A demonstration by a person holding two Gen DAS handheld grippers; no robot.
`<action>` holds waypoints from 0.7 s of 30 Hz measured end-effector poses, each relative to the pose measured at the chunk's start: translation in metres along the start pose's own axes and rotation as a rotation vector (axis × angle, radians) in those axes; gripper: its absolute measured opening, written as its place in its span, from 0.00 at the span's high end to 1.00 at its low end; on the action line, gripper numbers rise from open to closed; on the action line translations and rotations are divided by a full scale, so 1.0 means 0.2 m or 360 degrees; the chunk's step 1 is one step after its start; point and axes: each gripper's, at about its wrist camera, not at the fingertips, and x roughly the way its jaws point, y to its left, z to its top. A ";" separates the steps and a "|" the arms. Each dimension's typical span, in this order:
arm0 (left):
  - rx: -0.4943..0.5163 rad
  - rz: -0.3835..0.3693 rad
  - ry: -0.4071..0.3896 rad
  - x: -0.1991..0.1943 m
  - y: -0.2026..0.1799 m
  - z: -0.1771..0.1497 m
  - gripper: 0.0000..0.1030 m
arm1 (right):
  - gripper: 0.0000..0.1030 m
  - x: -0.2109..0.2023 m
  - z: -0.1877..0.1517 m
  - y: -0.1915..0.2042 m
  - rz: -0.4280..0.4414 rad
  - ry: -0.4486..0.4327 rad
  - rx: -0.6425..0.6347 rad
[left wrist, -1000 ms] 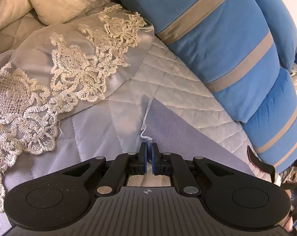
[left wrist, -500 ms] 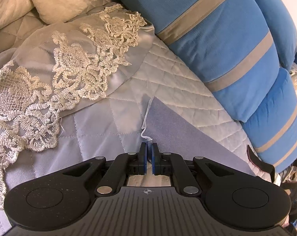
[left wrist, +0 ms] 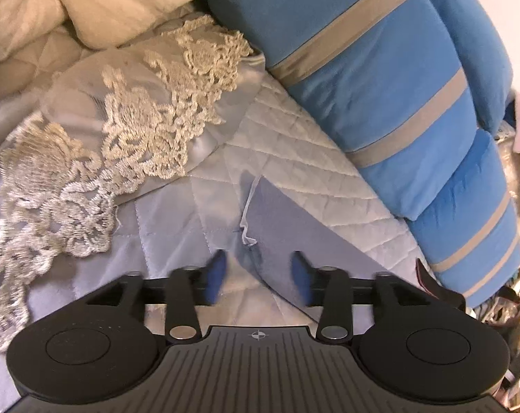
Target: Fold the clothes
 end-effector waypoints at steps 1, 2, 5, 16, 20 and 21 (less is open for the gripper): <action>0.0013 -0.0001 -0.0005 -0.02 -0.01 0.00 0.51 | 0.00 -0.06 -0.02 0.00 0.0023 -0.0002 -0.0007; 0.0032 -0.0008 -0.0006 -0.05 -0.03 0.00 0.51 | 0.00 -0.11 -0.04 -0.01 0.0047 -0.0008 -0.0014; 0.0079 -0.0034 -0.0018 -0.14 -0.08 0.00 0.51 | 0.00 -0.30 -0.11 -0.02 0.0124 -0.0040 -0.0027; 0.0278 -0.0143 -0.0060 -0.41 -0.37 -0.10 0.42 | 0.00 -0.86 -0.40 0.08 0.0186 -0.0077 -0.0308; 0.0366 -0.0165 -0.0027 -0.42 -0.45 -0.16 0.40 | 0.00 -0.95 -0.51 0.03 0.0226 0.0050 -0.0243; 0.0378 -0.0163 -0.0013 -0.41 -0.47 -0.17 0.40 | 0.00 -0.96 -0.54 0.03 0.0239 0.0079 -0.0232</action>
